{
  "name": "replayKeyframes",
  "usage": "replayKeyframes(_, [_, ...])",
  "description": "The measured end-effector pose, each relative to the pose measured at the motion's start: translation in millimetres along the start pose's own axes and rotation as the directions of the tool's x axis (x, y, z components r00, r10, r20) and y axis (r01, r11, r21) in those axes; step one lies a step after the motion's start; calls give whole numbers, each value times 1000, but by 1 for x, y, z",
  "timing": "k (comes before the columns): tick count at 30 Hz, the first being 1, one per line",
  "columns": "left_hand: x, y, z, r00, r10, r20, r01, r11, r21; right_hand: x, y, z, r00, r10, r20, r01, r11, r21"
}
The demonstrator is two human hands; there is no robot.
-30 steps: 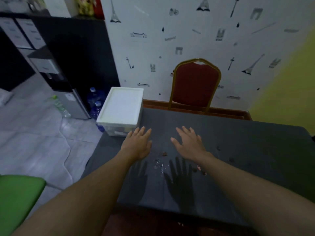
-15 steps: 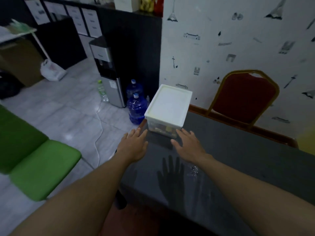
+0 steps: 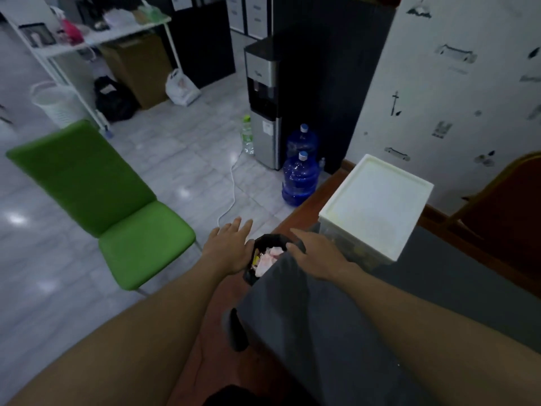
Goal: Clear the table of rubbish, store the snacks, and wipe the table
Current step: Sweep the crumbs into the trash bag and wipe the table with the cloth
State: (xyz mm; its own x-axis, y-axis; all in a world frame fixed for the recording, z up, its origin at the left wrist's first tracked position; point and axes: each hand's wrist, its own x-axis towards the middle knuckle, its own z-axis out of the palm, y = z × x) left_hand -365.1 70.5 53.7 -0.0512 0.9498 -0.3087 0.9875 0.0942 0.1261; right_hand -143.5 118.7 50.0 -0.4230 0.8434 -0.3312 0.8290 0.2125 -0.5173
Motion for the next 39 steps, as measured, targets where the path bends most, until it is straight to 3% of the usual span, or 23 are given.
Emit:
replayKeyframes(11, [73,-72,5,996,45,71,-46,999,5,93,-27,18,999,27,29,-26,999,-40])
replayKeyframes(25, [201,-181,17,941,239,240,-242,970,-18,198,-56,82,945,327,26,-328,944,45])
replayKeyframes(32, [247,-189,60,908,254,333,-235,967,-97,233,-34,116,892,437,111,-442,897,19])
replayKeyframes(39, [293,-190,161,869,225,440,-142,967,-212,284,13,186,838,507,201,-525,850,42])
